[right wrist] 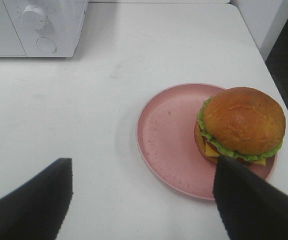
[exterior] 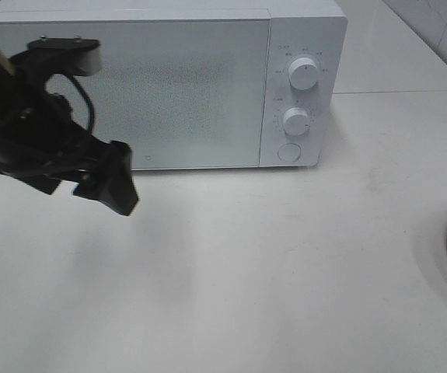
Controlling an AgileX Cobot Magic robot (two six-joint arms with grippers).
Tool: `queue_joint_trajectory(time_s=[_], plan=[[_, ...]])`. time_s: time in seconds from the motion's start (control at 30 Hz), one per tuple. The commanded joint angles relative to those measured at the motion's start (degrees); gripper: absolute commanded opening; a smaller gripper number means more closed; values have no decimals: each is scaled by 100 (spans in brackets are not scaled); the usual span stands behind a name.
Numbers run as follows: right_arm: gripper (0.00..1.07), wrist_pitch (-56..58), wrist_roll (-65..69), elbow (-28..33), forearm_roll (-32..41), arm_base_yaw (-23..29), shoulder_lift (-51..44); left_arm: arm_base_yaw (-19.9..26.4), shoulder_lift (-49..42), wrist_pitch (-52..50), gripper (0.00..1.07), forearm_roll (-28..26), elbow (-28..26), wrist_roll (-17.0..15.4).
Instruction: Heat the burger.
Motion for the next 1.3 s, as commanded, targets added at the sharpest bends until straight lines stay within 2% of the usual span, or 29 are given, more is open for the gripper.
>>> queue_joint_trajectory(time_s=[0.03, 0.07, 0.1, 0.13, 0.2, 0.27, 0.3, 0.33, 0.4, 0.53, 0.57, 0.73, 0.8, 0.9, 0.97, 1.0, 1.07, 1.3], plan=[[76, -17, -11, 17, -23, -46, -149, 590, -241, 584, 101, 74, 23, -52], [76, -17, -11, 17, -23, -46, -149, 590, -241, 584, 101, 74, 23, -52], [76, -17, -11, 17, -23, -46, -149, 945, -384, 791, 101, 115, 23, -52], [76, -17, -11, 17, -23, -46, -149, 945, -384, 791, 101, 115, 23, -52], [76, -17, -11, 17, -23, -46, -149, 1461, -561, 1186, 101, 327, 29, -143], [76, -17, -11, 17, -23, -46, -149, 1639, -619, 1312, 101, 424, 34, -166], [76, -17, -11, 17, -23, -46, -149, 1954, -739, 1570, 101, 561, 34, -166], [76, -17, -11, 17, -23, -46, -149, 1954, -739, 1570, 101, 561, 34, -166], [76, -17, -11, 17, -23, -46, -149, 2349, -974, 1856, 101, 642, 34, -166], [76, -17, -11, 17, -23, -46, -149, 2664, -1306, 1971, 101, 688, 160, -189], [76, -17, -11, 17, -23, -46, -149, 2813, -1581, 1908, 101, 705, 378, -264], [76, -17, -11, 17, -23, -46, -149, 2899, -2240, 1914, 101, 825, 848, -275], [76, -17, -11, 17, -23, -46, -149, 2899, -2951, 1902, 101, 911, 1278, -246], [76, -17, -11, 17, -23, -46, -149, 2899, -3157, 1879, 101, 957, 1381, -246], [76, -17, -11, 17, -23, -46, -149, 2899, -3787, 1748, 101, 1077, 1684, -281], [76, -17, -11, 17, -23, -46, -149, 2899, -3787, 1748, 101, 1077, 1684, -281], [76, -17, -11, 17, -23, -46, -149, 2899, -4515, 1616, 101, 1049, 2103, -321], [76, -17, -11, 17, -23, -46, -149, 2899, -5523, 1427, 101, 1071, 2613, -315]])
